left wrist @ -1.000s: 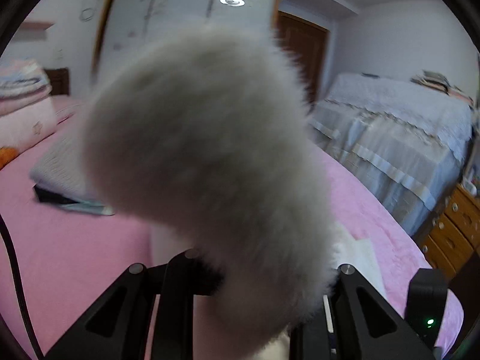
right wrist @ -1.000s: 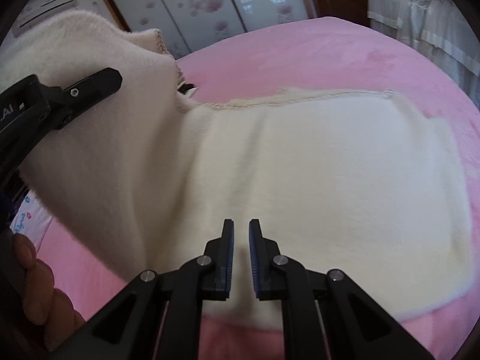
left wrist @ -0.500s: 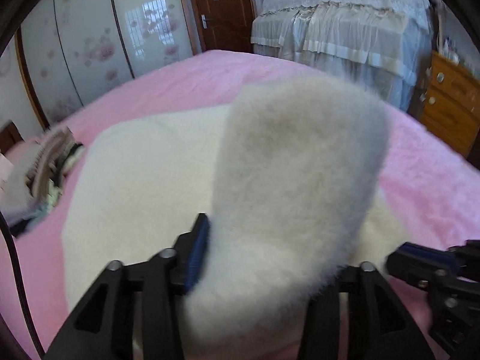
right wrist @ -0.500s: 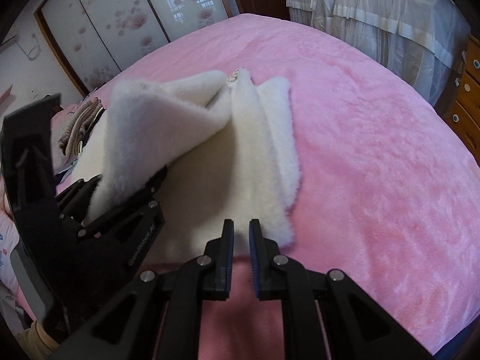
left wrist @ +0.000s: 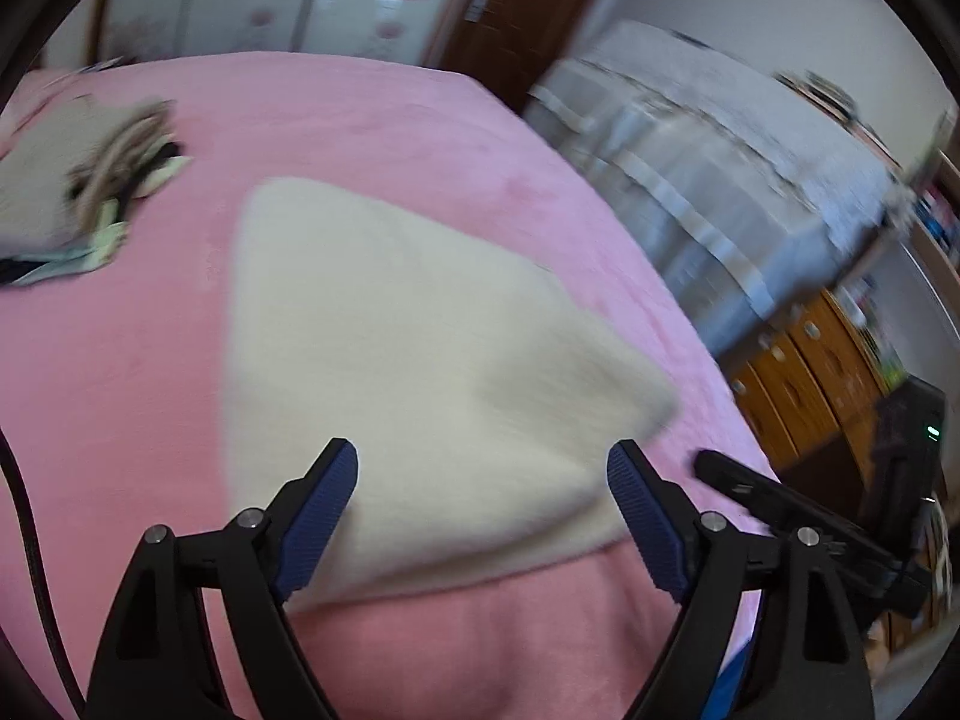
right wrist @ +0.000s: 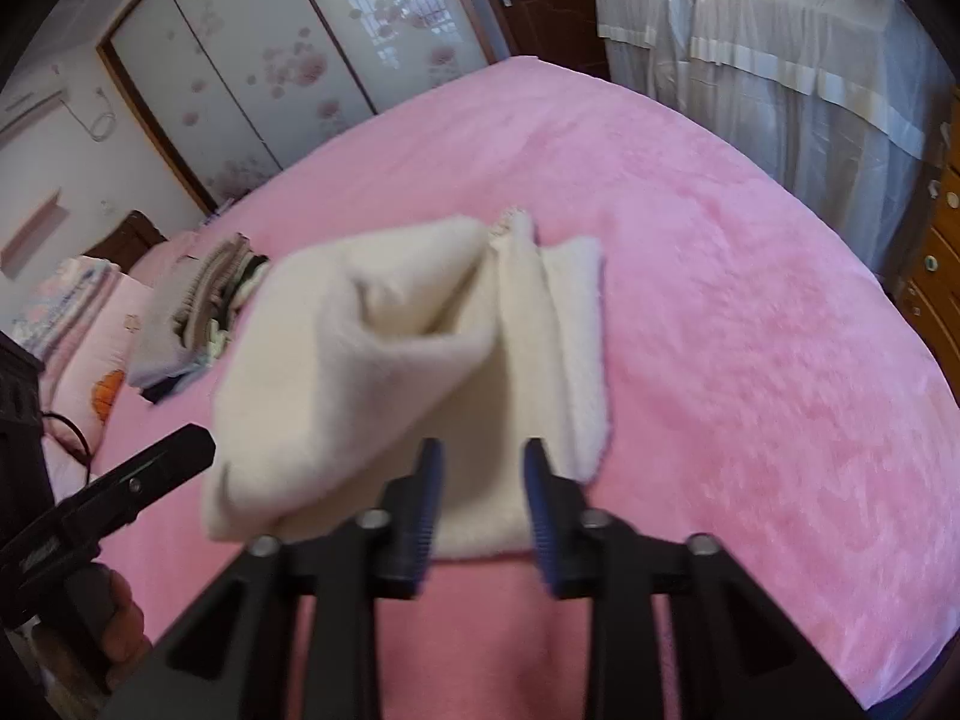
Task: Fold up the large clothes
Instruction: 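Grasp the other end with the right gripper and fold it over the first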
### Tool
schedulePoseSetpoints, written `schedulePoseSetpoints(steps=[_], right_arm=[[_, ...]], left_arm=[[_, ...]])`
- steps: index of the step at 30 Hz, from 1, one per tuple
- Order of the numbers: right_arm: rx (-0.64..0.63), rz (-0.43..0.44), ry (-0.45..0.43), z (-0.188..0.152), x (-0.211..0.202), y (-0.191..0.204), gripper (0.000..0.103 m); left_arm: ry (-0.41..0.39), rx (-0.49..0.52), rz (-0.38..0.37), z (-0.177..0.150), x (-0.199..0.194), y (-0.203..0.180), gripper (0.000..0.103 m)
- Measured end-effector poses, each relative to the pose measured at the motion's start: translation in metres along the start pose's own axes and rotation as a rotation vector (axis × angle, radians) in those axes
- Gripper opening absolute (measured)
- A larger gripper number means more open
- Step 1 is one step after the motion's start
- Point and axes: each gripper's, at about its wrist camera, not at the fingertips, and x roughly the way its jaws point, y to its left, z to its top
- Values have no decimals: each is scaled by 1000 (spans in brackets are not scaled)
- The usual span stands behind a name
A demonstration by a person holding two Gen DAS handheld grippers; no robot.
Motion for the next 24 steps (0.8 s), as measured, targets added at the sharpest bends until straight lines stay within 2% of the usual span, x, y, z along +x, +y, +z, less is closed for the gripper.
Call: schedulePoseSetpoints(steps=[1, 3, 4, 6, 8, 11, 15, 16, 17, 19, 24], right_arm=[[-5, 23, -3, 6, -3, 2, 45], [-27, 60, 2, 20, -3, 9, 45], [-44, 81, 18, 28, 1, 14, 45], [-69, 105, 43, 43, 12, 22, 45], [-87, 118, 96, 55, 34, 31, 45], [-85, 137, 206, 66, 73, 35, 45], [-55, 165, 298, 67, 114, 27, 43], [-51, 170, 309, 65, 119, 24, 27], [-46, 169, 311, 63, 121, 22, 21], [-67, 155, 271, 59, 113, 20, 18], [-140, 97, 122, 53, 56, 22, 15]], left_arm=[[-9, -21, 40, 4, -2, 8, 86], [4, -60, 179, 10, 4, 34, 86], [12, -69, 216, 10, 7, 45, 86], [27, -92, 265, 11, 12, 66, 86], [41, -96, 280, 12, 20, 80, 86], [70, -97, 290, 21, 40, 87, 86], [102, -129, 233, 32, 66, 96, 86], [99, -139, 216, 33, 70, 97, 86], [98, -145, 205, 35, 74, 97, 86], [110, -142, 202, 39, 80, 94, 86], [117, -64, 176, 43, 78, 66, 86]])
